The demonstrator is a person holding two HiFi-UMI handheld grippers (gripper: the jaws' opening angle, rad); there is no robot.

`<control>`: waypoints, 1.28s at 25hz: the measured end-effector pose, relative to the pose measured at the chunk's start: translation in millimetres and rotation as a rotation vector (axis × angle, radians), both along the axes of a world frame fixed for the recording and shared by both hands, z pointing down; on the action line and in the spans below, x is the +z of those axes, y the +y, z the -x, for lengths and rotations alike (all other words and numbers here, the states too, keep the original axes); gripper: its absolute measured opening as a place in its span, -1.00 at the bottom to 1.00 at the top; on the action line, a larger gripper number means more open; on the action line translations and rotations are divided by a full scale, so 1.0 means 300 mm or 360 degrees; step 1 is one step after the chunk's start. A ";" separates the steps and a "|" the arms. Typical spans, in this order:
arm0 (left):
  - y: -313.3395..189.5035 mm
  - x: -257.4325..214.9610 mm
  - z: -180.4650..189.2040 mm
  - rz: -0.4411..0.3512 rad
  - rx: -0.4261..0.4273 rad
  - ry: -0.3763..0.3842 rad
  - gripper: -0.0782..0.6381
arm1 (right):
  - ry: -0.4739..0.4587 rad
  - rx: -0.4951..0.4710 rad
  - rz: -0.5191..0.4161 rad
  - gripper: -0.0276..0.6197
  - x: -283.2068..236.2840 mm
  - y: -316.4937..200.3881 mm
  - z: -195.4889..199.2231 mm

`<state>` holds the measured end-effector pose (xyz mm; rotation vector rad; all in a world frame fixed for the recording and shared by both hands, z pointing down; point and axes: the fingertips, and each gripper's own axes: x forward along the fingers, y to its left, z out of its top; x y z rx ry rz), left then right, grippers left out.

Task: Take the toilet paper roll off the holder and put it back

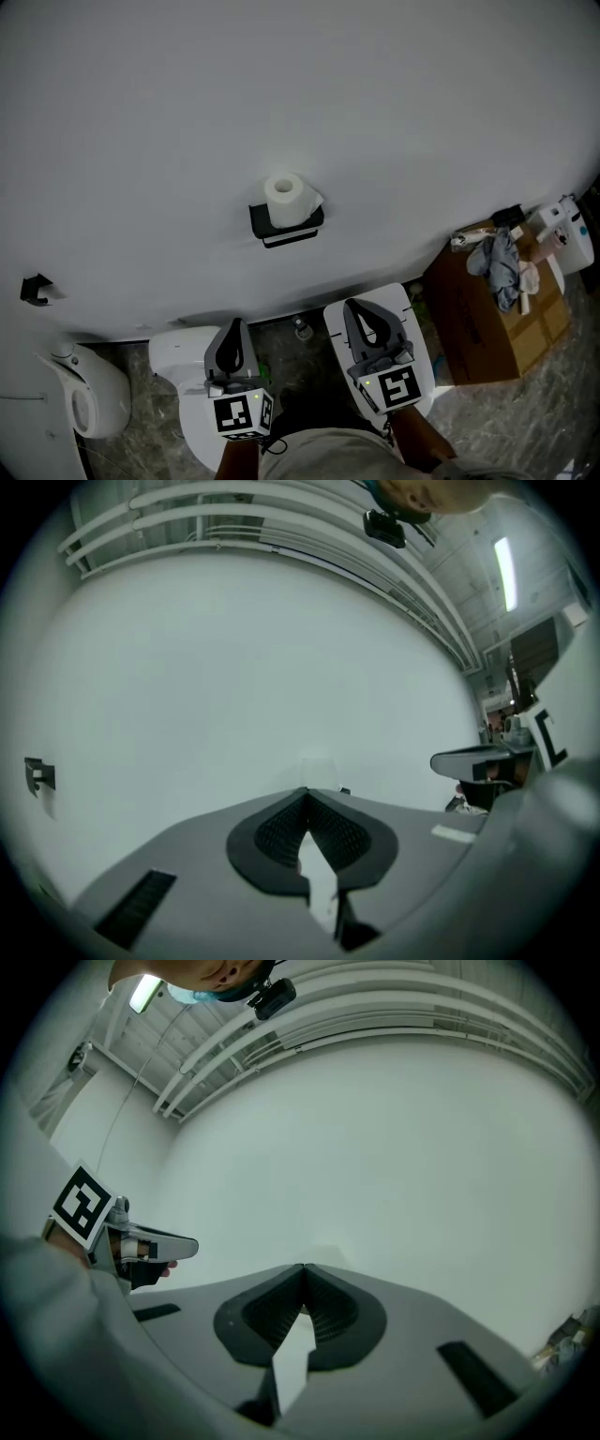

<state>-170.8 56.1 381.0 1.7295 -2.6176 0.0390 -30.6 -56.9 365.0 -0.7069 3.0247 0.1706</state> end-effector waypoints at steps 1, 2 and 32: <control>-0.003 -0.007 -0.002 0.0005 0.0019 -0.0019 -0.76 | 0.0003 -0.0002 -0.0002 -0.91 -0.009 0.007 0.009; -0.003 -0.014 -0.001 0.0007 0.0037 -0.0030 -0.76 | 0.0011 -0.0001 -0.0009 -0.91 -0.015 0.012 0.017; -0.004 -0.089 0.129 0.0017 0.0161 -0.0050 -0.76 | 0.0027 0.0169 -0.0029 -0.91 -0.046 -0.009 0.033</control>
